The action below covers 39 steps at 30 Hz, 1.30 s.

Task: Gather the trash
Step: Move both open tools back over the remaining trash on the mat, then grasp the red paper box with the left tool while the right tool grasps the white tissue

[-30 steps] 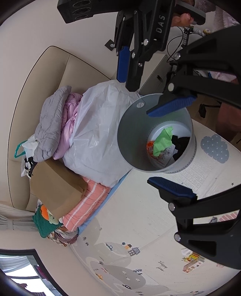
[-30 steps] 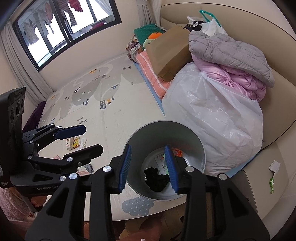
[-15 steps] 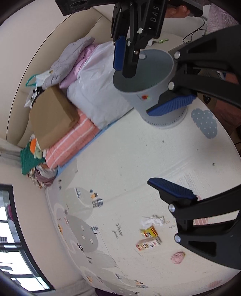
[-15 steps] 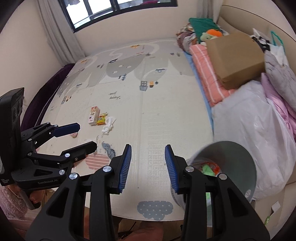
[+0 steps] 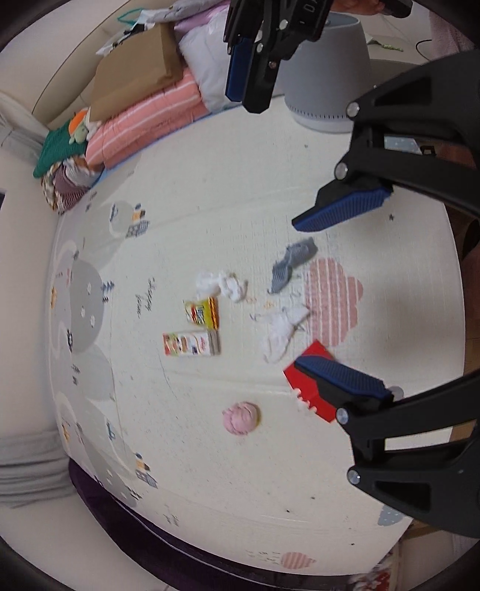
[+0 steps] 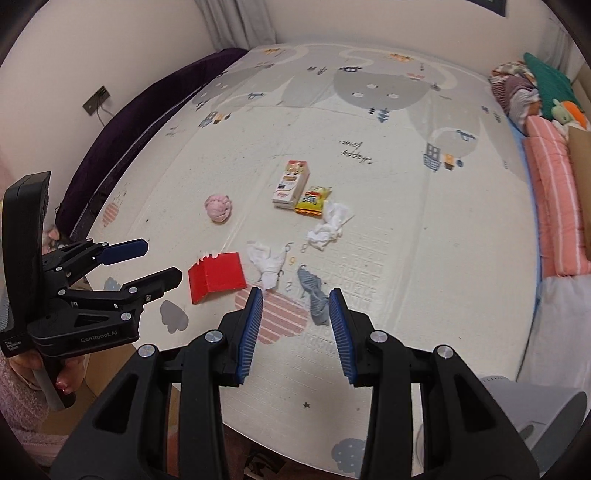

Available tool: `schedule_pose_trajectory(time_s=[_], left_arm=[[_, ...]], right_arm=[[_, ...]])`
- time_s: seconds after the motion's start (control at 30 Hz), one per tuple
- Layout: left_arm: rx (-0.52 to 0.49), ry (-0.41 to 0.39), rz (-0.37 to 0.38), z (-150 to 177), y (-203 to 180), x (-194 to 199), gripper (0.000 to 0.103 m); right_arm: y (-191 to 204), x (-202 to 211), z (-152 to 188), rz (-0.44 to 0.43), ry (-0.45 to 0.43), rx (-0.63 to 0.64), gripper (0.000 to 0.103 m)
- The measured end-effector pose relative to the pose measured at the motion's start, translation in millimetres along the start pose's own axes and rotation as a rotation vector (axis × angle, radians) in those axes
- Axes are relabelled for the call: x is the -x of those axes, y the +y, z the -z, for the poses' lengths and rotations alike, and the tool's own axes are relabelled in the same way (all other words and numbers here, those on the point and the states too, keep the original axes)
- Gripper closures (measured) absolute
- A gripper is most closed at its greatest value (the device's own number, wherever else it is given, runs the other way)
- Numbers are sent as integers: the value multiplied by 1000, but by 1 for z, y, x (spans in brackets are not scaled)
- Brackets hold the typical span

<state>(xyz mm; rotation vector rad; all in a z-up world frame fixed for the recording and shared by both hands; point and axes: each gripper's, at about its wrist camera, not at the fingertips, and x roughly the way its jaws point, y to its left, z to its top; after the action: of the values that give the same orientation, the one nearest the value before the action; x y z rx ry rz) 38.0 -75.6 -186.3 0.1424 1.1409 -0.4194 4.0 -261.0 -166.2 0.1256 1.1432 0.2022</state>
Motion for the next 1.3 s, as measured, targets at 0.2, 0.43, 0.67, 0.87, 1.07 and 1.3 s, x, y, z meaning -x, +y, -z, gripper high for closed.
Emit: schedule_pose_trajectory(time_s=[0.2,0.43,0.67,0.87,1.07,1.3], left_arm=[[62,54,-62,31,54,-43,33],[52,115,-91,66,85,-104,33],[47,139,-86,83,106,-162,33],[-9,114,-160,95,112,-194,34],[-56,49,-237,93,114,-206,36],[-111,38,-283,86,117,-213,60]], right_arm=[[42,-84,-11,-47,73,40,67],[59,-183,-4,-42,153,47,67],[56,-258,7,-22,205,21,67],[56,-304,17,-12,239,23,67],[56,-322,20,-7,247,17,67],[62,-329,19,5,248,43,67]])
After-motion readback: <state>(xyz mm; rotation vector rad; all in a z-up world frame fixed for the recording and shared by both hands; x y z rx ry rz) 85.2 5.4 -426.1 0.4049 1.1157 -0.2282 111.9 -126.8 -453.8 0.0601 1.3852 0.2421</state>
